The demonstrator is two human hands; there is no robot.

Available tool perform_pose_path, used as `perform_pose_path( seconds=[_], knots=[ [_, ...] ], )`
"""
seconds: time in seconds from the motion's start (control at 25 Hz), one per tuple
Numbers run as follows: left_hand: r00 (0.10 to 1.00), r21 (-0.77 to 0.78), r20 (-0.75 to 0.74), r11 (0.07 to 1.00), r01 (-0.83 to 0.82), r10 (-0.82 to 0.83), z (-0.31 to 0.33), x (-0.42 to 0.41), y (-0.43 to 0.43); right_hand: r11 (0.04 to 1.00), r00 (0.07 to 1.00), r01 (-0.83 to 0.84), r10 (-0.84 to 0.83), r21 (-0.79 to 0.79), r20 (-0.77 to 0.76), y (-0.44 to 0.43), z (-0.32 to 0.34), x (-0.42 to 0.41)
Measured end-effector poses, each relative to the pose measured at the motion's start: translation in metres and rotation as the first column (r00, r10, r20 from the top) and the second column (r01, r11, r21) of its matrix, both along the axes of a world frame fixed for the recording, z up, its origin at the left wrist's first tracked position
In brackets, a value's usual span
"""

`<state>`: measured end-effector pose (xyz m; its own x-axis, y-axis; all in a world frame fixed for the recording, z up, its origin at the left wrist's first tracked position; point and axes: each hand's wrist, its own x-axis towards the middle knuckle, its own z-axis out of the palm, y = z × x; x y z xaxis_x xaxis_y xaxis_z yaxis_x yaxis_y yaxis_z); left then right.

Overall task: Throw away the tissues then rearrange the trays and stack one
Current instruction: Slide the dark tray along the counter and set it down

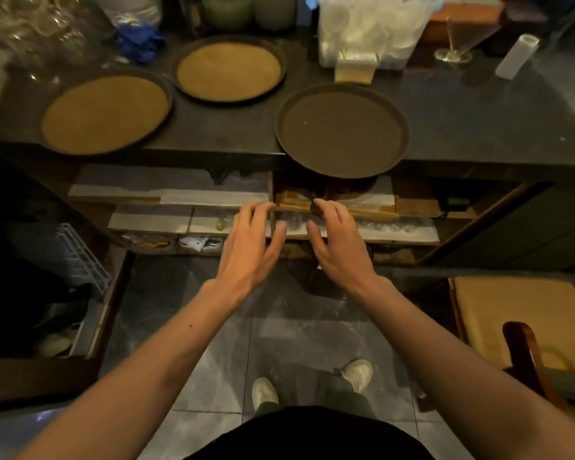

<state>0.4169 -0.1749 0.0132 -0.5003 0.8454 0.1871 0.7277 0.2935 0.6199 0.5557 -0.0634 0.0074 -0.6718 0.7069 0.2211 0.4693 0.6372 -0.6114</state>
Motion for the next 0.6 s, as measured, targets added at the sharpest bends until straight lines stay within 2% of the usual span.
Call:
perform_pose_path(
  seconds=[0.24, 0.36, 0.6],
  knots=[
    [0.997, 0.087, -0.069, 0.996, -0.035, 0.041, 0.042, -0.045, -0.021, 0.985, 0.987, -0.093, 0.111, 0.144, -0.120, -0.012, 0.049, -0.043],
    [0.994, 0.129, -0.097, 0.991, -0.033, 0.046, 0.059, -0.057, -0.005, 0.994, 0.988, -0.043, 0.057, 0.100, -0.145, 0.002, 0.068, -0.055],
    [0.988, 0.129, -0.155, 0.992, -0.006, 0.026, 0.072, -0.068, 0.050, 0.983, 0.989, 0.014, 0.013, 0.185, -0.145, 0.063, 0.082, -0.063]
  ],
)
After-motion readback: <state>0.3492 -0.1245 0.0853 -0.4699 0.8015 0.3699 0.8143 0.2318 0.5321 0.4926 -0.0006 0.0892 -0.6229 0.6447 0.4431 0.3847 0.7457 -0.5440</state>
